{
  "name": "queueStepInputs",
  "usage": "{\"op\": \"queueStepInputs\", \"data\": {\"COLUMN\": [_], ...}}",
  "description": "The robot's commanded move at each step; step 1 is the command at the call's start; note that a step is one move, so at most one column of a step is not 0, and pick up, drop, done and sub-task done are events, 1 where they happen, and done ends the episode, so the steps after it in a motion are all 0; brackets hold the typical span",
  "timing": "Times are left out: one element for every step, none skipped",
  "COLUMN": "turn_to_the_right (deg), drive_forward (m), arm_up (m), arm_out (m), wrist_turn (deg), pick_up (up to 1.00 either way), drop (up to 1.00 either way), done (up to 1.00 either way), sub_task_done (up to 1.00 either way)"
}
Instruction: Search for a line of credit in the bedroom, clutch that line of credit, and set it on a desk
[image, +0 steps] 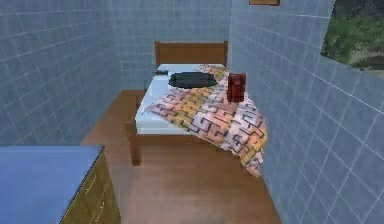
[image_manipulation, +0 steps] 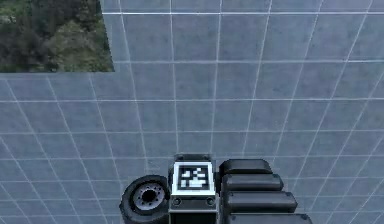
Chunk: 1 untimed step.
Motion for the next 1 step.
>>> {"op": "queueStepInputs", "data": {"turn_to_the_right": [45.0], "drive_forward": [0.00], "arm_up": [0.00], "arm_out": [0.00], "wrist_turn": [0.0], "pick_up": [0.00], "drop": [0.00], "done": [0.00], "sub_task_done": [0.00]}}
